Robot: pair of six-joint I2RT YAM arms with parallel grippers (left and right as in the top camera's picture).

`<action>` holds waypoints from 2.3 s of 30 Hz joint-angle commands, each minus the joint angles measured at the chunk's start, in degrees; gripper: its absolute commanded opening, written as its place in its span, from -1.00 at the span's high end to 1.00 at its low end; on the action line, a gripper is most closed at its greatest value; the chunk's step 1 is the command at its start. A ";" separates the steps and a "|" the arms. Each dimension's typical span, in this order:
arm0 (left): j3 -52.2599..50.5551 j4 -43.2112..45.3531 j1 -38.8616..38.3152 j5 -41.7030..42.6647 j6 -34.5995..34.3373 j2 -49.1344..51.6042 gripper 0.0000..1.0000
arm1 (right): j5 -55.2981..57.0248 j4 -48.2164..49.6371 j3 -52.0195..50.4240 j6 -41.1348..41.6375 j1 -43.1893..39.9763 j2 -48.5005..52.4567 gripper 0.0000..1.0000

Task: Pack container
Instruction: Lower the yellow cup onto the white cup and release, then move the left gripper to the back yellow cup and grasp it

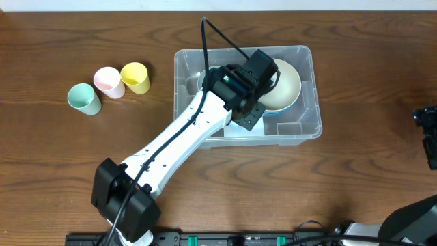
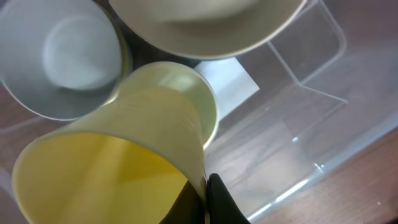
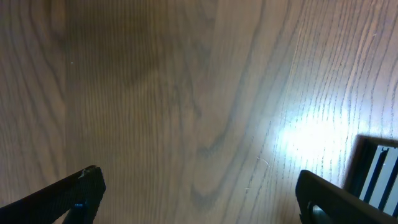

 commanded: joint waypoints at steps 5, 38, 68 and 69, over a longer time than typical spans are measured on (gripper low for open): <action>1.14 1.27 0.02 -1.77 1.22 -0.17 0.88 | 0.22 -0.04 -0.02 1.03 -0.37 -0.15 -0.99; 11.41 0.26 31.19 -4.76 -12.41 -8.48 -0.46 | 0.22 -0.07 -0.02 1.05 -0.37 -0.15 -0.99; 11.08 1.57 37.88 -4.81 -9.99 16.72 -0.27 | 0.22 -0.07 -0.02 1.05 -0.37 -0.15 -0.98; 11.08 1.60 37.90 -4.81 -9.99 17.22 -0.27 | 0.22 -0.07 -0.02 1.05 -0.37 -0.15 -0.99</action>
